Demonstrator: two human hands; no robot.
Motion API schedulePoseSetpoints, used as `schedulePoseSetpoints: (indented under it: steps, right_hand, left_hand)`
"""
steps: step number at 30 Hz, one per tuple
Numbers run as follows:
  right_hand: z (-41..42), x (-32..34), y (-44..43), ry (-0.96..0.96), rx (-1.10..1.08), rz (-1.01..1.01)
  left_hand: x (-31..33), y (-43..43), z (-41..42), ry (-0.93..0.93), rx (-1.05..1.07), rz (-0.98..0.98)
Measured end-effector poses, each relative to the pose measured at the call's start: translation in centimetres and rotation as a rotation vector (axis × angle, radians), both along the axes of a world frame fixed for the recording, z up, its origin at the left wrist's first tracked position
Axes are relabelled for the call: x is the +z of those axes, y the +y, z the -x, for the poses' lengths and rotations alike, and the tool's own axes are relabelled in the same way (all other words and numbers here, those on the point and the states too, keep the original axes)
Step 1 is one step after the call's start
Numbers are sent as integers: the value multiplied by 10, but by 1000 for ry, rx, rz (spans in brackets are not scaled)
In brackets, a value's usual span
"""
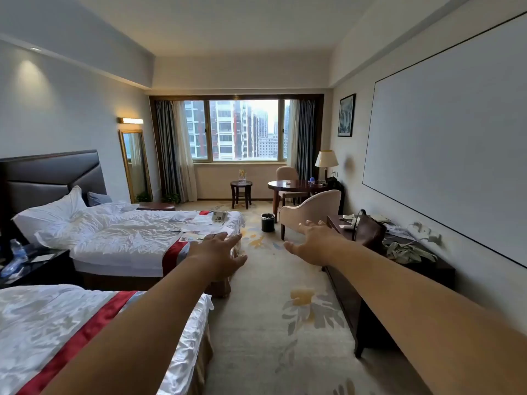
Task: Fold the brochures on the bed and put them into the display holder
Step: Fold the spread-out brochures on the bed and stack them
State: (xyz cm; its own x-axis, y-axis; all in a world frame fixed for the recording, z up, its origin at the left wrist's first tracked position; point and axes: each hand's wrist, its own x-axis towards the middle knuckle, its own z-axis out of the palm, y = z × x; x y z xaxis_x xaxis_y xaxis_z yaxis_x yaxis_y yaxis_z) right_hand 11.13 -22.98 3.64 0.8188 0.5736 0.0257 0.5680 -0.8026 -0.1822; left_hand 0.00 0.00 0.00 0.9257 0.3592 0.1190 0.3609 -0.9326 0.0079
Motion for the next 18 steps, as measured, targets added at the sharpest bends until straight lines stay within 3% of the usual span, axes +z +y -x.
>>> schedulePoseSetpoints:
  steps: [7, 18]
  right_hand:
    - [-76, -21, 34, -11, -11, 19]
    - [-299, -35, 77, 5, -33, -59]
  left_hand:
    - [-19, 21, -83, 36, -45, 13]
    - [-26, 57, -298, -32, -56, 52]
